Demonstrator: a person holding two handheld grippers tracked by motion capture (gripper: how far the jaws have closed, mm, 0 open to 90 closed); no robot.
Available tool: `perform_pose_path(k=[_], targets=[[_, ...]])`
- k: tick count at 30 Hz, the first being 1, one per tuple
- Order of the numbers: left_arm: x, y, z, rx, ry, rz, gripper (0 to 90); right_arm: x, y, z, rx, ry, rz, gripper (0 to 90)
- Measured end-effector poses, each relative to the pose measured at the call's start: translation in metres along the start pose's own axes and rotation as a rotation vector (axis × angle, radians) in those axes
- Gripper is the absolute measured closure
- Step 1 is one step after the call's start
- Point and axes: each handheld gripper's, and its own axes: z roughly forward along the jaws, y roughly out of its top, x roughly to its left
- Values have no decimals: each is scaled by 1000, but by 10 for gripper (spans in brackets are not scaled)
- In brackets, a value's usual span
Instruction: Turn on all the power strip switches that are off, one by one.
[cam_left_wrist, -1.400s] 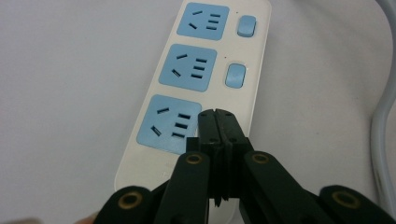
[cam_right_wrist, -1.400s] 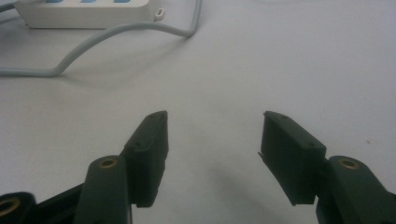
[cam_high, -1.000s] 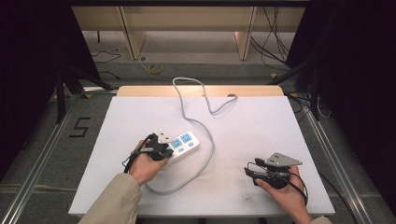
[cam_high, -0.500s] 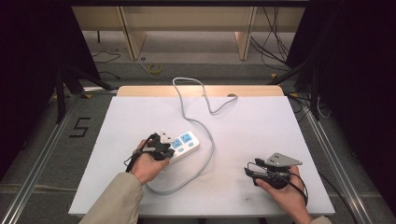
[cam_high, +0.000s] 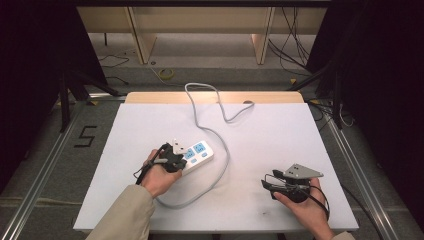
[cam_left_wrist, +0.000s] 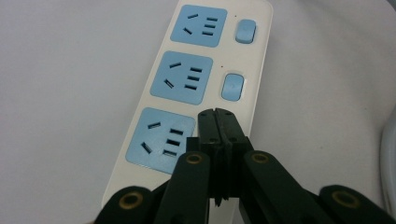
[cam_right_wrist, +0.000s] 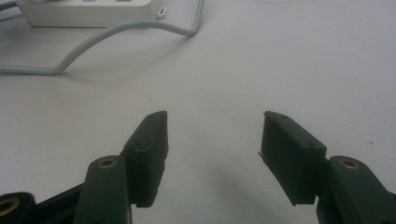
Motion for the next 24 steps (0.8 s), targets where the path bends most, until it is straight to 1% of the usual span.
perform_pose_path(k=[8, 15, 19, 22, 23, 24], targets=[[0, -1, 0, -5, -5, 0, 899, 0, 0, 0, -2, 0, -2, 421], [-2, -2, 1, -7, 10, 22, 900, 0, 0, 0, -3, -1, -1, 422], [-2, -2, 1, -11, 10, 14, 900, 0, 0, 0, -3, -1, -2, 422], [-4, -3, 2, -3, 23, 37, 900, 0, 0, 0, -2, -1, -1, 422], [-4, -3, 2, -5, 22, 41, 900, 0, 0, 0, -2, -1, 0, 422], [-4, -3, 2, -12, 20, 33, 900, 0, 0, 0, -1, -1, 0, 422]])
